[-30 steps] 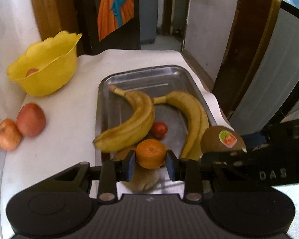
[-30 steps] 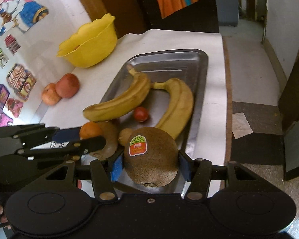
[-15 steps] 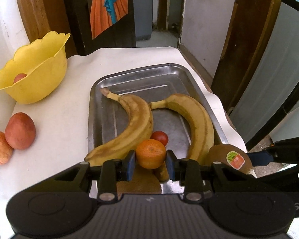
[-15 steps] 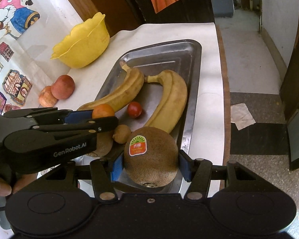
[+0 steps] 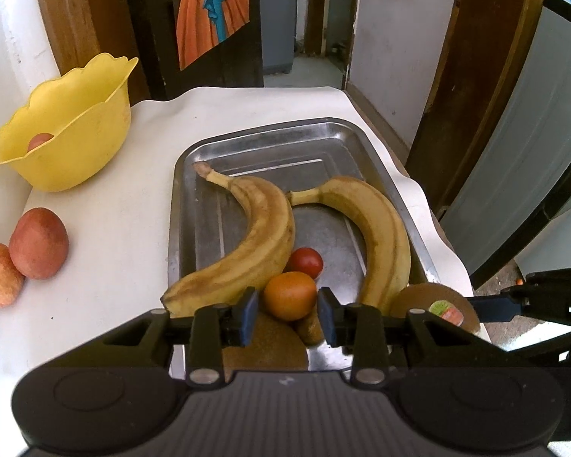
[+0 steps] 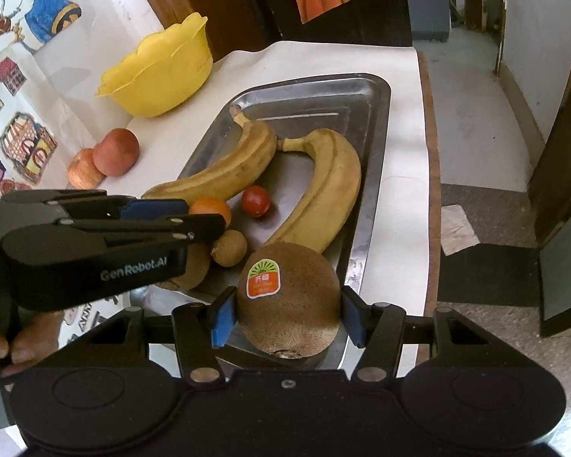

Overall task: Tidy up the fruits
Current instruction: 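Open the right tool to drop the kiwi while the left tool drops the orange, then move both open tools away from the tray toward the two red apples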

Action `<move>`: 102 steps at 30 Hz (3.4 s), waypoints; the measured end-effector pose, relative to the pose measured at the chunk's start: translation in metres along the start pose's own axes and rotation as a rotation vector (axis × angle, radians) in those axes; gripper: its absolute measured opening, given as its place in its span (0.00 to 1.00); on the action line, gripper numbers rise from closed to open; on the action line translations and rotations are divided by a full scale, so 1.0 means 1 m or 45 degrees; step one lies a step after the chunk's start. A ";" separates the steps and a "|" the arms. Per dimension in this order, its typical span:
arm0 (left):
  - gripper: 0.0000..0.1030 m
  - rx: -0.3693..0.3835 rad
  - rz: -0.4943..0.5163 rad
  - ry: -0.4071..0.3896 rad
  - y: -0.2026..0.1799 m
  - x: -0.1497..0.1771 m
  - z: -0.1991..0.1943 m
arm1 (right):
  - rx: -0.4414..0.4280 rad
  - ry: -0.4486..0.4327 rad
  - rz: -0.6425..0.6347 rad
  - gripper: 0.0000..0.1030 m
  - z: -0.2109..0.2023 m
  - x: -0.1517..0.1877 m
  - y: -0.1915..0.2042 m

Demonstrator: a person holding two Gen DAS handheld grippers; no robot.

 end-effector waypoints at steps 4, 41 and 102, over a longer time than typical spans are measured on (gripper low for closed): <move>0.36 -0.006 -0.005 -0.011 0.001 0.002 -0.004 | -0.012 -0.004 0.016 0.60 -0.001 0.001 0.000; 0.98 -0.284 -0.395 -0.049 0.133 0.121 -0.118 | 0.107 0.101 -0.031 0.99 -0.034 0.057 0.096; 0.99 -0.374 -0.796 -0.104 0.227 0.040 -0.030 | 0.088 -0.173 -0.941 0.99 0.055 -0.080 0.177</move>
Point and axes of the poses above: each gripper's, at about its wrist camera, not at the fingertips, and z roughly the way its jaws point, y to its left, x to its underside, the point moved 5 cm from there along z, roughly the way its jaws point, and after that the axes turned 1 degree about z, right-handed, at the moved point
